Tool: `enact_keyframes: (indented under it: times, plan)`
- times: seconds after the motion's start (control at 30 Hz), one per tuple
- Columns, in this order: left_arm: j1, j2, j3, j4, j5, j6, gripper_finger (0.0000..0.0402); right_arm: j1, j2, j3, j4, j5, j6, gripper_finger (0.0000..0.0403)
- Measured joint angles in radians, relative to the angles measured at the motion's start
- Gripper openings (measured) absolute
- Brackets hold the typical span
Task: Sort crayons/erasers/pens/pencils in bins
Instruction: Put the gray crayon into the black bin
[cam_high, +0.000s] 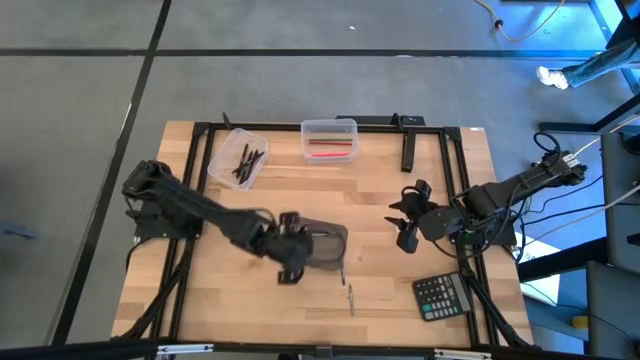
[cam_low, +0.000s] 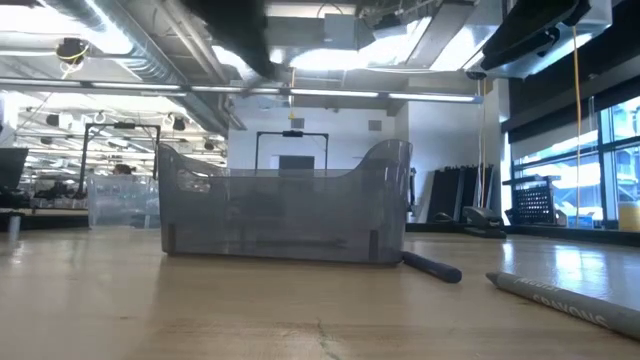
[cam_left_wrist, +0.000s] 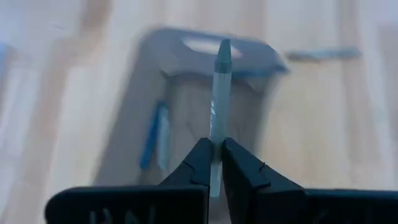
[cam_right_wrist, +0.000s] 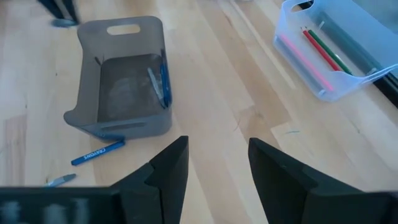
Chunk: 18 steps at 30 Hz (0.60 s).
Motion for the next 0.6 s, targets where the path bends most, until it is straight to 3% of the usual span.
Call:
enact_keyframes:
  times: [0.2, 0.6]
  plan:
    - [0.099, 0.069, -0.025, 0.05, 0.009, 0.067, 0.0015, 0.0, 0.0, 0.0, -0.007, 0.0, 0.0, 0.0171]
    - [0.171, 0.252, -0.025, 0.058, 0.08, 0.1, 0.0024, 0.0, 0.0, 0.0, -0.037, 0.007, -0.014, 0.0171]
